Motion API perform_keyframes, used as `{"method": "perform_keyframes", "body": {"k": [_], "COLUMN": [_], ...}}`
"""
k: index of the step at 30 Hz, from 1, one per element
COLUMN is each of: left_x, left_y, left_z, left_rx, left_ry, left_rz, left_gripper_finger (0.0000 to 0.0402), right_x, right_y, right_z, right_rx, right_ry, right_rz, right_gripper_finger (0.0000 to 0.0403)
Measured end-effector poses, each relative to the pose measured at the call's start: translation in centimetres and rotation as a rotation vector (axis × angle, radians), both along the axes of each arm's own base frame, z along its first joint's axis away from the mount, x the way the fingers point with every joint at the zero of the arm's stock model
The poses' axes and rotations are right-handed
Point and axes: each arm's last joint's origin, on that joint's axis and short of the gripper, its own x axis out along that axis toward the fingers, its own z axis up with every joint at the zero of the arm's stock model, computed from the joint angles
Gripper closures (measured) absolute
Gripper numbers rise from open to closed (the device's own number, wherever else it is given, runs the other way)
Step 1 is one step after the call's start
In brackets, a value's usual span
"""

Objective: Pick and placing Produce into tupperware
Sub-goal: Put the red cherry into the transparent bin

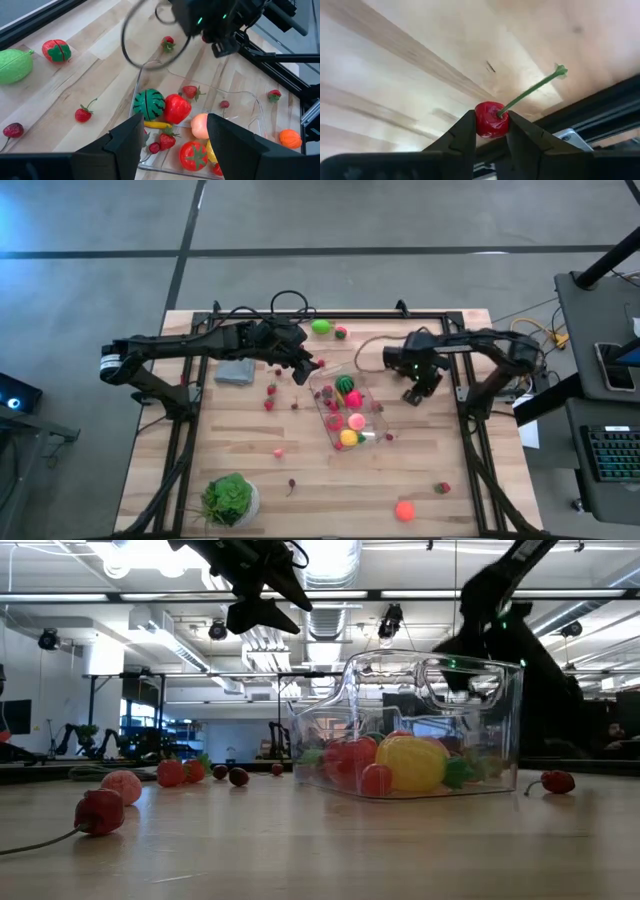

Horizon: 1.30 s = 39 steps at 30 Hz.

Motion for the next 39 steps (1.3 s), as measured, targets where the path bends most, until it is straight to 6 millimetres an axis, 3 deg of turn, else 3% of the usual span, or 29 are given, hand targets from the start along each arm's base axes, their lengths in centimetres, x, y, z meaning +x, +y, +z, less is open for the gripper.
{"method": "perform_keyframes", "body": {"k": [4, 9, 15, 19, 27, 39], "left_x": [0.0, 0.0, 0.0, 0.0, 0.0, -0.2], "left_y": [0.0, 0.0, 0.0, 0.1, 0.1, -0.1], "left_z": [0.0, 0.0, 0.0, 0.0, 0.0, -0.3], "left_rx": [0.000, 0.001, 0.021, 0.030, 0.027, 0.019], "left_ry": [-0.001, -0.001, 0.003, 0.005, 0.006, 0.039], "left_rz": [0.000, 0.000, -0.003, 0.006, 0.008, 0.005], "left_gripper_finger": [0.0198, 0.0198, 0.0198, 0.0198, 0.0198, 0.0198], "right_x": [0.5, 2.1, 4.7, 6.8, 11.2, 13.0], "right_y": [-0.1, 0.1, 0.5, 1.4, 2.2, 1.2], "right_z": [3.9, 9.8, 14.7, 15.2, 13.9, 14.7], "right_rx": [-0.063, 0.013, 0.056, 0.084, 0.177, 0.148], "right_ry": [-0.172, -0.593, -0.958, -0.990, -0.991, -1.025], "right_rz": [-0.092, -0.142, -0.019, 0.134, 0.318, 0.345], "right_gripper_finger": [0.0305, 0.0308, 0.0308, 0.0306, 0.0297, 0.0197]}}
